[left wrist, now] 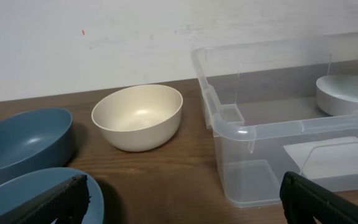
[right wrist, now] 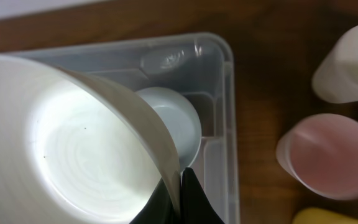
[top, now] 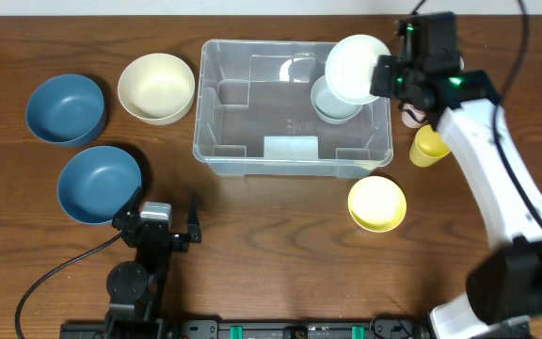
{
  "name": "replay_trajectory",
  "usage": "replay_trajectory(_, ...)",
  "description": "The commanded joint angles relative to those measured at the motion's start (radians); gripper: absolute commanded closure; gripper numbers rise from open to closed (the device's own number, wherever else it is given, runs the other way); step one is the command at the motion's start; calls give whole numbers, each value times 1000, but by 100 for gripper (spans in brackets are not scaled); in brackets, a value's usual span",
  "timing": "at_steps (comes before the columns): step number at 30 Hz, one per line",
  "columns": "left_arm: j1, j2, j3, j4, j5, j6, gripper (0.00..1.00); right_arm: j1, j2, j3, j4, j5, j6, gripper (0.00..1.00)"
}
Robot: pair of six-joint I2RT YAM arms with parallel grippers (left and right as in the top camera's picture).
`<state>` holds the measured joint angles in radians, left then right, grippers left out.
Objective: Pack container
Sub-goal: 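Lift the white bowl and stack it onto the light-blue bowl, then move the right gripper to the yellow bowl and grasp its rim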
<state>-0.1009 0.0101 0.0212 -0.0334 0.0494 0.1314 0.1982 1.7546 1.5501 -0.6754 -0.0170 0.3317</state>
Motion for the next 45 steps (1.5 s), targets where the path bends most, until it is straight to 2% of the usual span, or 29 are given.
replay_trajectory(1, 4, -5, -17, -36, -12, 10, 2, 27, 81, 43, 21, 14, -19, 99)
replay_trajectory(11, 4, -5, -17, -36, -12, 10, 2, 51, 272, 45, 82, 40, -18, 99)
replay_trajectory(21, 4, -5, -17, -36, -12, 10, 2, 49, 276, 80, 101, 63, -19, 98)
replay_trajectory(22, 4, -5, -17, -36, -12, 10, 2, 49, 276, 81, 101, 63, -19, 96)
replay_trajectory(24, 4, -5, -17, -36, -12, 10, 2, 49, 276, 83, 101, 63, -21, 61)
replay_trajectory(25, 4, -5, -17, -36, -12, 10, 2, 49, 276, 83, 100, 62, -27, 37)
replay_trajectory(26, 4, -5, -17, -36, -12, 10, 2, 49, 276, 83, 96, 62, -32, 24)
replay_trajectory(27, 4, -5, -17, -36, -12, 10, 2, 50, 276, 83, 89, 62, -34, 16)
replay_trajectory(30, 4, -5, -17, -36, -12, 10, 2, 56, 274, 99, 42, 62, -34, 11)
replay_trajectory(35, 4, -5, -17, -36, -12, 10, 2, 90, 236, 172, -49, 63, -61, 8)
replay_trajectory(38, 4, -5, -17, -36, -12, 10, 2, 129, 189, 246, -126, 62, -72, 4)
replay_trajectory(40, 4, -5, -17, -36, -12, 10, 2, 159, 151, 298, -195, 52, -71, 1)
replay_trajectory(45, 4, -5, -17, -36, -12, 10, 2, 211, 35, 372, -417, 39, 0, 1)
